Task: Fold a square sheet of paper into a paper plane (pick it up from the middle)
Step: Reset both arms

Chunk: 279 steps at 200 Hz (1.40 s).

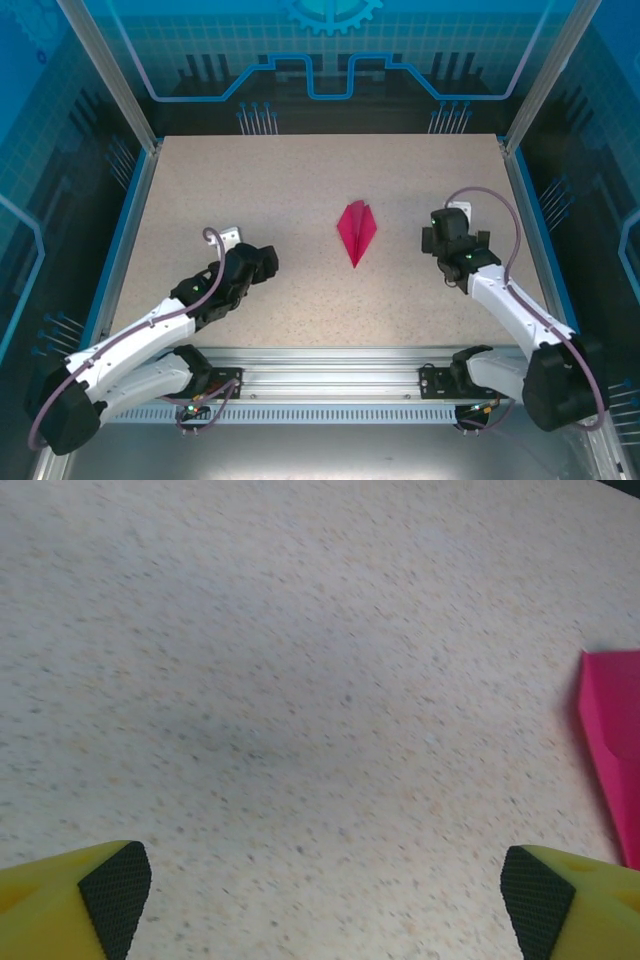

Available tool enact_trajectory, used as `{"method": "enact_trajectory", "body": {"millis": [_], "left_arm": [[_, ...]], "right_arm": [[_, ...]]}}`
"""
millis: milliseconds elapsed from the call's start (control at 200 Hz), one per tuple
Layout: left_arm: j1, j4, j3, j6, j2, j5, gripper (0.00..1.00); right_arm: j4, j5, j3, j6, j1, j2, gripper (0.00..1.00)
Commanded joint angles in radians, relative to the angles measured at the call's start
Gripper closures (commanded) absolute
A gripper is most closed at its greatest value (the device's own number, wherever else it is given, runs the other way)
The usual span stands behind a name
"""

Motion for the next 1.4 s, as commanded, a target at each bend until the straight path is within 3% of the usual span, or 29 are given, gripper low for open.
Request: {"method": "enact_trajectory", "body": {"millis": [0,75,220,400,495,775,1035,1390], "left_arm": [[0.037,-0.044,-0.02,0.073,-0.037,-0.1,0.02],[0.07,-0.06,-0.022,0.1,-0.055,-0.113,0.02],[0.117,-0.073,-0.031,0.159,-0.087,-0.149,0.02],[0.168,-0.012,-0.063,0.211,-0.13,-0.143,0.02],[0.182,0.028,-0.083,0.243,-0.144,-0.132,0.02],[0.241,0.157,-0.137,0.344,-0.149,-0.117,0.02],[0.375,0.37,-0.204,0.455,-0.124,-0.071,0.01],[0.479,0.894,-0.302,0.597,0.205,0.094,0.02]], "right_arm": [[0.255,-0.073,-0.088,-0.055,-0.062,0.015,0.01],[0.483,-0.125,-0.189,-0.131,-0.077,0.041,0.01],[0.604,-0.259,-0.189,-0.163,-0.101,0.126,0.01],[0.955,-0.295,-0.243,-0.243,-0.105,0.235,0.01],[1.124,-0.413,-0.289,-0.289,-0.107,0.339,0.01],[1.057,-0.492,-0.248,-0.278,-0.144,0.353,0.01],[1.054,-0.496,-0.247,-0.279,-0.144,0.354,0.01],[1.053,-0.497,-0.246,-0.281,-0.145,0.354,0.01]]}}
